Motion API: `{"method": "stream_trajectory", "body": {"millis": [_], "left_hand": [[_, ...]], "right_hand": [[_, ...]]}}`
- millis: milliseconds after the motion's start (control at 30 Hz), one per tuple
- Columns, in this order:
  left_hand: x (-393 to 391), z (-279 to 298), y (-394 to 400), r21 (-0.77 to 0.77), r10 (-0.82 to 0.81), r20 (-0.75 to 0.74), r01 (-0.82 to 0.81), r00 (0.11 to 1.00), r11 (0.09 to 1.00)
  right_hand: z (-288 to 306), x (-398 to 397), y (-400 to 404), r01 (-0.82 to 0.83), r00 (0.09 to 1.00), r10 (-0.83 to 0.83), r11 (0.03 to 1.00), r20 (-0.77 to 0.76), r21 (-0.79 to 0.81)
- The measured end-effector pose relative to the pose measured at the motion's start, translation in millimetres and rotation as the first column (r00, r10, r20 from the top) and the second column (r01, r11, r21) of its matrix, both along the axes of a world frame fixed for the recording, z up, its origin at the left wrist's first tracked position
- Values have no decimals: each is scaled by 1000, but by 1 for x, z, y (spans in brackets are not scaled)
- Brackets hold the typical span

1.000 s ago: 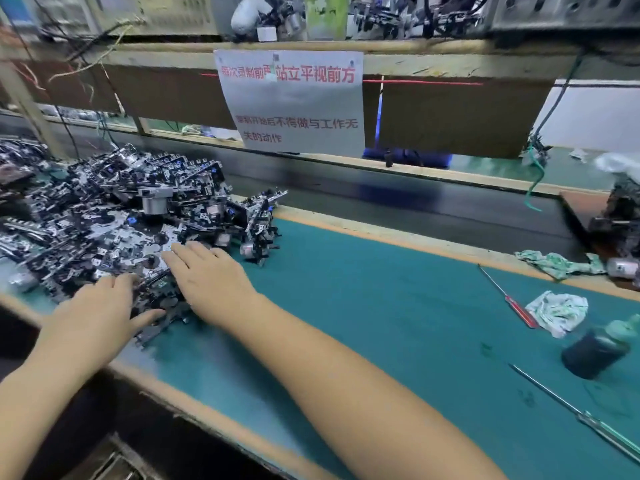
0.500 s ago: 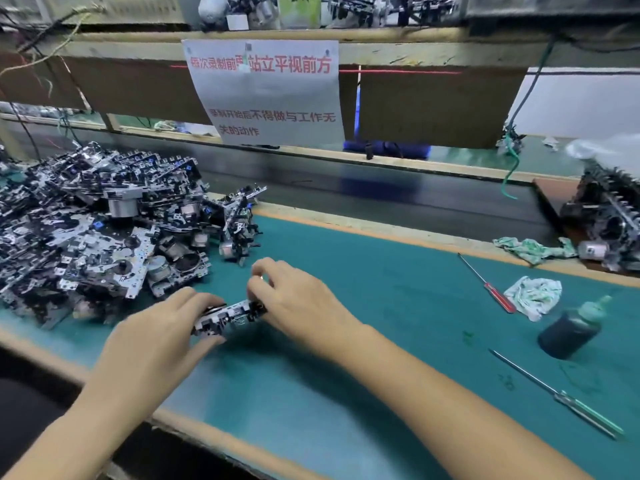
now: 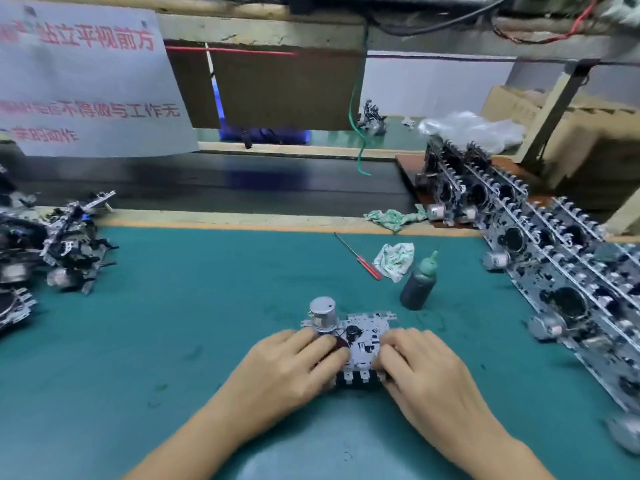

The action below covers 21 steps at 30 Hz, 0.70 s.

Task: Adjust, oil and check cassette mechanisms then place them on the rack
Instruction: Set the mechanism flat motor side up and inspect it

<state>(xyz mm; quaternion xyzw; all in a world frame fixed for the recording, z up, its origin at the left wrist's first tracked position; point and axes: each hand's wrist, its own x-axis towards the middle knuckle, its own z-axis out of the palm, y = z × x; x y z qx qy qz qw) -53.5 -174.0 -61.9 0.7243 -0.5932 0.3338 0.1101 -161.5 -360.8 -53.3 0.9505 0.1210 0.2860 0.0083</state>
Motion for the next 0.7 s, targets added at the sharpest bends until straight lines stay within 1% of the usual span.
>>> {"method": "stream_trajectory", "body": {"millis": [67, 100, 133, 167, 233, 300, 367, 433, 533, 700], "left_hand": [[4, -5, -5, 64, -25, -99, 31, 995, 997], [6, -5, -5, 109, -7, -199, 29, 980, 994], [9, -4, -3, 149, 23, -322, 27, 947, 988], [11, -3, -2, 178, 56, -450, 29, 891, 984], [15, -5, 0, 201, 100, -672, 51, 734, 978], [18, -9, 0, 168, 93, -802, 74, 590, 983], [18, -10, -2, 112, 58, -851, 73, 522, 991], [16, -12, -3, 79, 38, -877, 65, 480, 995], [13, -15, -2, 54, 28, -900, 46, 434, 997], [12, -14, -3, 67, 43, -907, 43, 419, 997]], "right_hand": [[-9, -11, -9, -21, 1000, 21, 1000, -9, -10], [-12, -15, -14, -45, 999, 45, 999, -11, 4], [-14, -18, -19, -70, 998, 70, 997, -7, 35], [-15, -20, -24, -78, 997, 78, 992, 2, 95], [-14, -22, -29, -31, 999, 32, 955, 0, 295], [-14, -23, -32, 44, 999, -36, 859, -26, 510], [-16, -22, -33, 104, 994, -90, 761, -55, 640], [-20, -22, -32, 153, 988, -132, 699, -85, 699], [-23, -22, -31, 177, 983, -152, 652, -102, 737], [-24, -20, -31, 198, 979, -160, 604, -126, 772]]}}
